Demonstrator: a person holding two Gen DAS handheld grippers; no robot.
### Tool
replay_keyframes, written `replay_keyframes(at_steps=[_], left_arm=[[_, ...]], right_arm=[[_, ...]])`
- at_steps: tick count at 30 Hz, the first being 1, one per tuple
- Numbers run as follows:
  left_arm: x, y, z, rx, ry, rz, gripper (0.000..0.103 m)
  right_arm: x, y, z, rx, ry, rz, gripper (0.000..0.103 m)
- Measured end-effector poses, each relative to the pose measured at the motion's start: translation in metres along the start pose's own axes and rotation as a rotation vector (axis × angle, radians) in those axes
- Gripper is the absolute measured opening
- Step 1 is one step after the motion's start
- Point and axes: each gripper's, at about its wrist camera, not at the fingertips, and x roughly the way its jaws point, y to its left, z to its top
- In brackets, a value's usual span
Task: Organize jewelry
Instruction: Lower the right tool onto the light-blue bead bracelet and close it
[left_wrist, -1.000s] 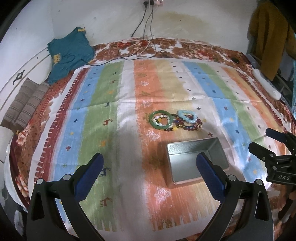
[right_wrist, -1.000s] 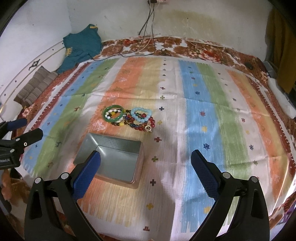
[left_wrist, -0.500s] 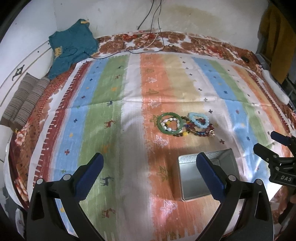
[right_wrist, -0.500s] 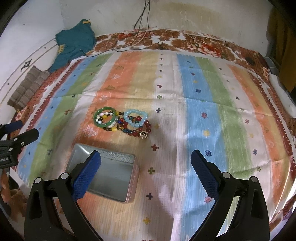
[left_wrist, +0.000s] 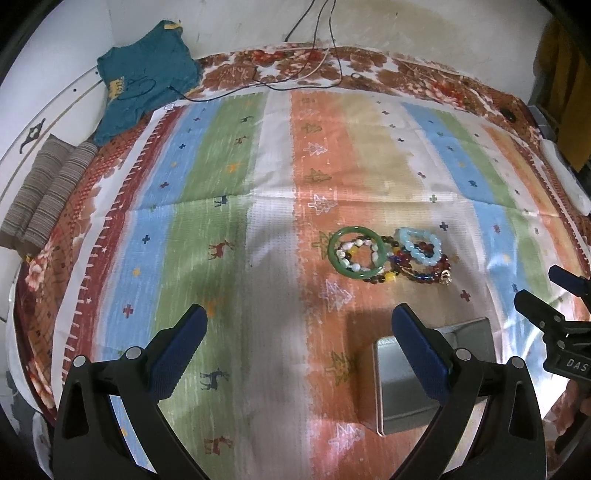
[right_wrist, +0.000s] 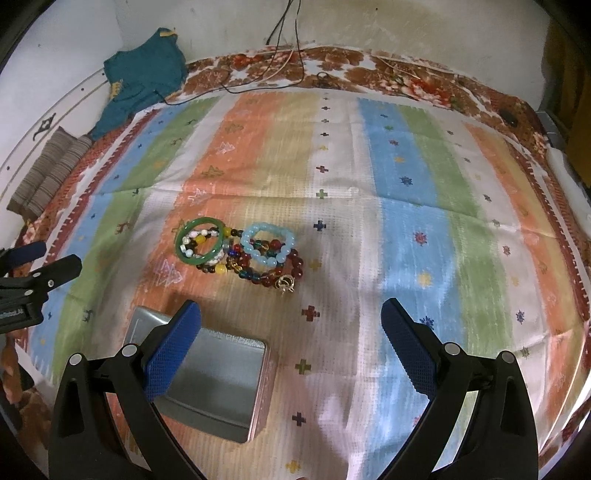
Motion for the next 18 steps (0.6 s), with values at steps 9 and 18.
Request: replay_keyframes(at_steps=[9,18], left_arm=[[0.024,0.0,0.014,0.005,0.027,0.013,0.097],[0.05,-0.001,0.028,0.021,0.052,0.025,0.097]], right_arm=[[0.021,0.003,0.013,-0.007,0.027,-0.002,0.099],[0.039,0.009,0.023,-0.025,0.049,-0.003,0.099]])
